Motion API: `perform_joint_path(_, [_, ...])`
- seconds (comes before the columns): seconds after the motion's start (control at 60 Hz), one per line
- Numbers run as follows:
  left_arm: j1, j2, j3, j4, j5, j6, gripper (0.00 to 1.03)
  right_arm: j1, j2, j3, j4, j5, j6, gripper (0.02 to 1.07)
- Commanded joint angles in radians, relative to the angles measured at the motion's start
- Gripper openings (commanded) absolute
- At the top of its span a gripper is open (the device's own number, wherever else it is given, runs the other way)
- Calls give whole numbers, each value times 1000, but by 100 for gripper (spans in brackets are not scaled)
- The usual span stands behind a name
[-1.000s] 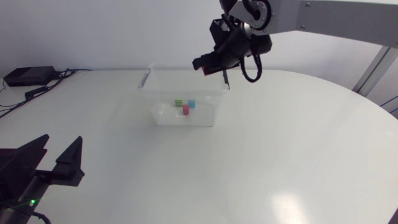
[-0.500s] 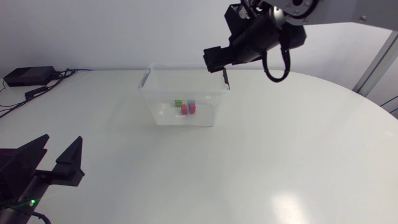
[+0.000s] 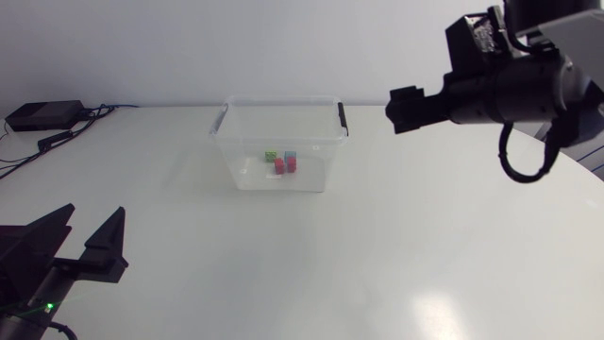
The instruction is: Place the duplo bricks in the container
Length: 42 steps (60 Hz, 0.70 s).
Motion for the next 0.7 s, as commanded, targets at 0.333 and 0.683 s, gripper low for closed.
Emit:
perform_joint_path(0.333, [0,-10,-18,4,6,6,99,-9,-427,-512,199,75,-30,102])
perform_joint_path(0.683, [-1,-8,-18,3,1,-5,99,-89,-778,-766,259,44,-49,102])
